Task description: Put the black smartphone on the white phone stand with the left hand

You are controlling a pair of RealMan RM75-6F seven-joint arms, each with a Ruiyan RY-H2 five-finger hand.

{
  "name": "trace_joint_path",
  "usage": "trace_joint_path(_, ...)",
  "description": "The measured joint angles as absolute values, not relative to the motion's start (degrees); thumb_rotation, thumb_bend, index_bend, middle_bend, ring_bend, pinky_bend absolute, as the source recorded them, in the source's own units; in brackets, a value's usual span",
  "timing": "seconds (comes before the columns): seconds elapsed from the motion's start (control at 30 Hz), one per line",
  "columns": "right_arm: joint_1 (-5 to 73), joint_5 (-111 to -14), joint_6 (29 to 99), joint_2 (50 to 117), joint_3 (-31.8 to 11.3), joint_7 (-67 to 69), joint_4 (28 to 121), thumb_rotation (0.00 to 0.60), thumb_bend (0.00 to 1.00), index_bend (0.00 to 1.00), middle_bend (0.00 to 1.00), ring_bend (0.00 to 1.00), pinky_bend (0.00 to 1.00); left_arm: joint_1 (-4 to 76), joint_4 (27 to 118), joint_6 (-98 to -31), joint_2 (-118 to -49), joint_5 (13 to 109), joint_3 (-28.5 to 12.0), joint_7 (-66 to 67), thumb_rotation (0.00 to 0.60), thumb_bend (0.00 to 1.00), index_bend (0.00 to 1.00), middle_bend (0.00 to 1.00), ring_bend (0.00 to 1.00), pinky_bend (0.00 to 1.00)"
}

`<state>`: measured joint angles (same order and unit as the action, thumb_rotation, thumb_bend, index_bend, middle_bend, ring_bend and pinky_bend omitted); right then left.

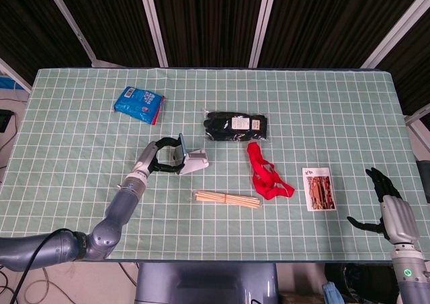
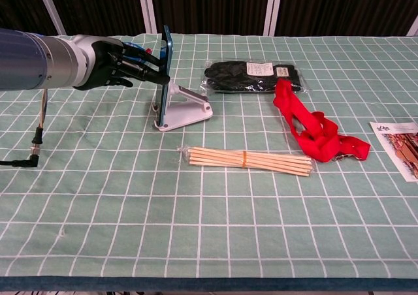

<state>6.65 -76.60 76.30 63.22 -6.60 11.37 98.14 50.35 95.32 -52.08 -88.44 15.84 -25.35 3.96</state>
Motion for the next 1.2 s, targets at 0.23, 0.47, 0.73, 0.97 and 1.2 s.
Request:
trace_joint_path(0.23,6.6,-76.6,76.3,63.2,-6.6,11.4,98.2,0.600,0.12,0.00,0.00,0.00,0.15,50.5,95.5,-51.7,-88.0,16.3,-24.9,4.0,0.600,0.42,0.25,0.23,0.04,0.00)
trace_joint_path(0.47,6.6,-76.7,76.3,63.2,-6.5,11.5,98.2,0.600,0.12,0.00,0.00,0.00,0.15,50.6,95.8,-51.5,-87.6,16.6,-24.6,3.9,0.600,0.42,0.21,0.21,0.03,0.00)
trace_joint_path(0.73,6.6,-76.7,76.3,63.2,-6.5,11.5,98.2,0.600,0.12,0.00,0.00,0.00,0.15,50.7,95.8,-51.4,-87.5,16.7,-24.5,3.5,0.600,0.38,0.19,0.19,0.02,0.00)
trace_joint_path(0.97,6.6,-76.7,76.3,63.2,-6.5,11.5,98.2,0.600,0.12,0.00,0.00,0.00,0.15,50.9,95.9,-50.7,-87.2,16.8,-24.1,3.6,0.600,0.35,0.09,0.11,0.00,0.00)
trace_joint_path(1.2,6.6,-76.7,76.3,63.2,-6.5,11.5,98.2,0.600,0.12,0.00,0.00,0.00,0.15,51.4,96.4,-48.8,-86.1,17.2,-23.0,4.2,0.600,0.35,0.08,0.10,0.00,0.00)
